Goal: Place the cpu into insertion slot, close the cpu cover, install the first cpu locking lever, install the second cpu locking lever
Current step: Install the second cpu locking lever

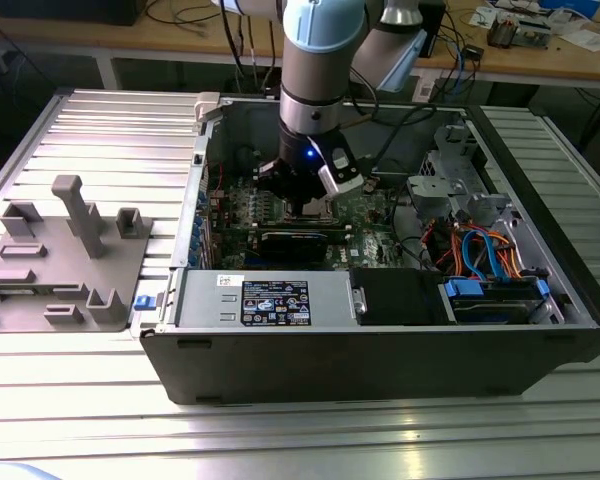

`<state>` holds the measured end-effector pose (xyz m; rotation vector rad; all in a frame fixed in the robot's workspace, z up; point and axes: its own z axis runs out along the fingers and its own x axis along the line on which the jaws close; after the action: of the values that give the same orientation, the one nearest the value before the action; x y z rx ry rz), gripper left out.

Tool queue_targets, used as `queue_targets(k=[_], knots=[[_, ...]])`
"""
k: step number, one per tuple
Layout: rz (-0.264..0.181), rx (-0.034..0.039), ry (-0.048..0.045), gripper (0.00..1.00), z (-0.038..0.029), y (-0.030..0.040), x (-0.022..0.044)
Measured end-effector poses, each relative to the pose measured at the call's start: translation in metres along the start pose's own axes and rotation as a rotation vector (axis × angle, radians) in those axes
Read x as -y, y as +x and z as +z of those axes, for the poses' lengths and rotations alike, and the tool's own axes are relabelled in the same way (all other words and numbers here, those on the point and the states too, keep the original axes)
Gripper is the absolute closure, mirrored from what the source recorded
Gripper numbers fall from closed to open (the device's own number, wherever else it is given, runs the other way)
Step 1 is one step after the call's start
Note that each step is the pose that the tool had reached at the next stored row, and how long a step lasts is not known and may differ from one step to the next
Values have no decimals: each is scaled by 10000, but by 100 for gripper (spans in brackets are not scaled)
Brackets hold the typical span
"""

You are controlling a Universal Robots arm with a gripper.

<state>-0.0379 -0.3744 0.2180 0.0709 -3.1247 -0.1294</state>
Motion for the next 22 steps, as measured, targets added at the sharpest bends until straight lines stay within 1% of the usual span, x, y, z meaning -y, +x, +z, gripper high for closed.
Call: queue_targets(k=[5,6,8,9,10,12,13,14,15,17,18,22], knots=[[2,-19,32,89,6,-40,-85],[2,-19,36,89,9,-50,-116],[2,-20,61,89,16,-70,-213],[1,-24,89,89,18,-86,-238],[2,-31,117,89,19,-104,-247],[9,-66,175,89,20,-167,-261],[10,-90,227,89,19,-210,-267],[13,-100,388,89,16,-228,-273],[17,-107,543,89,0,-231,-276],[20,-117,750,89,-47,-233,-283],[19,-118,776,89,-71,-235,-285],[21,-120,820,89,-167,-234,-294]])
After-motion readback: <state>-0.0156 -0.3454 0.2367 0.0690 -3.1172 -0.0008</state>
